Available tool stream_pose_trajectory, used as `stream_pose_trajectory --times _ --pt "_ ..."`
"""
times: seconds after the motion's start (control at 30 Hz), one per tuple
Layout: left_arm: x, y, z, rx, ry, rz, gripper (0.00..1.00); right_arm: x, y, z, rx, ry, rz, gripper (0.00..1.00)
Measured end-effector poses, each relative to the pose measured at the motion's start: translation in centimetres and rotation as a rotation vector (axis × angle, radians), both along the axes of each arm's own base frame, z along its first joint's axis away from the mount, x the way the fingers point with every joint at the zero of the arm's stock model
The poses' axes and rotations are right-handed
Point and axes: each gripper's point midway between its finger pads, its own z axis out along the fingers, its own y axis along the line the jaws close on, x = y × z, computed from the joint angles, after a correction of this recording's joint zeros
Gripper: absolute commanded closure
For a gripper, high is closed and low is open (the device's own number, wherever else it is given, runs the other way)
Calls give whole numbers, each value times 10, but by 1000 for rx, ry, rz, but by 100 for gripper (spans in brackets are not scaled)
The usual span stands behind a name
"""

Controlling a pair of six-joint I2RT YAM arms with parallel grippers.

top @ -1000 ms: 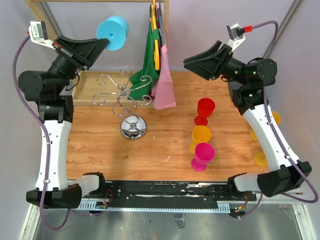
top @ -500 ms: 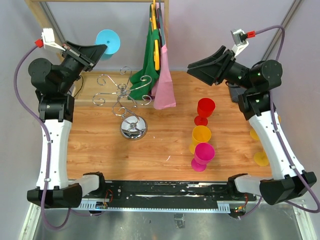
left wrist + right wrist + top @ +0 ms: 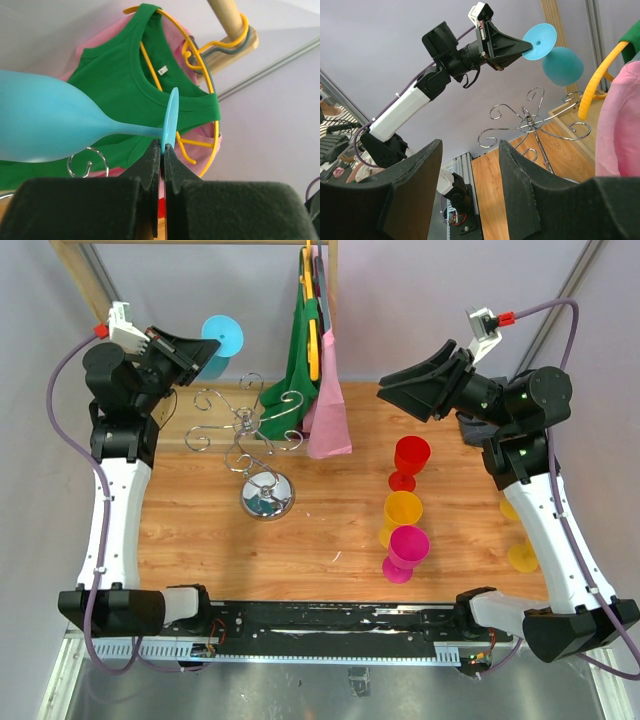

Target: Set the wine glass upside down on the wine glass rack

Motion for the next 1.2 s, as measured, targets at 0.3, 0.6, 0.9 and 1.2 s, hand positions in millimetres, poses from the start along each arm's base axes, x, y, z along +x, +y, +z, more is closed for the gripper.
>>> stream_pose_trajectory --times 0.3,0.6,0.9,1.2 --pt "18 1 -25 6 74 0 100 1 0 -3 -11 8 -5 49" --pt "32 0 -49 14 140 -22 100 1 0 -5 -16 10 -7 49" --pt "29 -4 -65 54 193 -61 100 3 0 -8 -21 25 -10 49" --pt "23 -4 -74 58 230 -77 100 4 0 -7 -19 26 -14 49"
